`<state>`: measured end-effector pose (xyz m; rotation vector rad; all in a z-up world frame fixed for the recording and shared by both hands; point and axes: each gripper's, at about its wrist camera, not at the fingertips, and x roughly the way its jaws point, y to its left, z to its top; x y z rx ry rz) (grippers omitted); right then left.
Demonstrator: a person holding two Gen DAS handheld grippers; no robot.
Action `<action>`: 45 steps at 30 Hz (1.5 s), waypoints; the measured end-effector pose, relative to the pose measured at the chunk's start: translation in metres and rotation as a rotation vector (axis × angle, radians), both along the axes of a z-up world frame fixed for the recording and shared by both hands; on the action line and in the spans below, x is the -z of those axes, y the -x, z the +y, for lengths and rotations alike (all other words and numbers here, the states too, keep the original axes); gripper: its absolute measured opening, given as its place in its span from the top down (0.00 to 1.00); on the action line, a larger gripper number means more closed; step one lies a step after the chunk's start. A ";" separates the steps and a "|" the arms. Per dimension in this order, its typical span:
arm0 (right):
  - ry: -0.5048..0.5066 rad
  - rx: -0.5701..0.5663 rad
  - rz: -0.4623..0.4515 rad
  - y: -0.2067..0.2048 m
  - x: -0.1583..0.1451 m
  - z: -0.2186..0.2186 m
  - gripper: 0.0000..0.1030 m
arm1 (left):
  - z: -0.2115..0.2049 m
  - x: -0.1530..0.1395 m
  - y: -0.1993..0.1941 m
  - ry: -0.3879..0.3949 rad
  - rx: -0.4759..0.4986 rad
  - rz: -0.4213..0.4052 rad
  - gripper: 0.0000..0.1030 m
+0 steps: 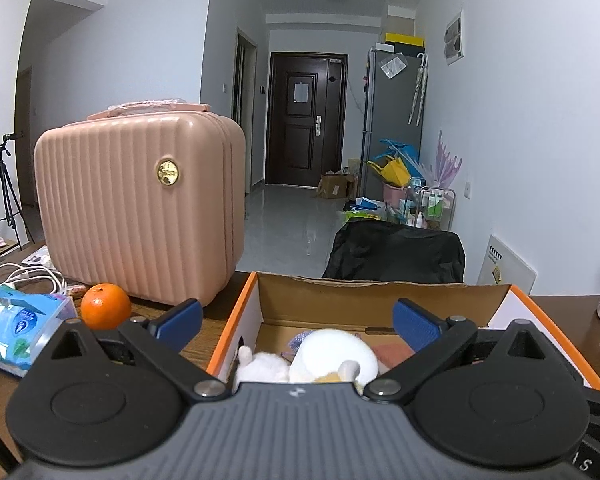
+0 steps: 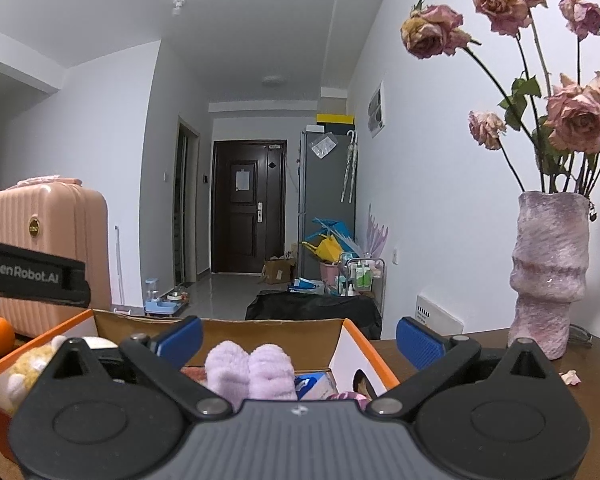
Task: Organize soft objects
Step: 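Withdraw both open tools from the box back toward the table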
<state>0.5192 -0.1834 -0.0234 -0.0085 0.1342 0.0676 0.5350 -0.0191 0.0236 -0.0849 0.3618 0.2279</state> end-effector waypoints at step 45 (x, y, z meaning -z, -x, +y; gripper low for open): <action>0.045 -0.026 0.023 0.108 0.003 -0.006 0.00 | 0.030 0.015 0.159 -0.050 0.031 0.038 0.00</action>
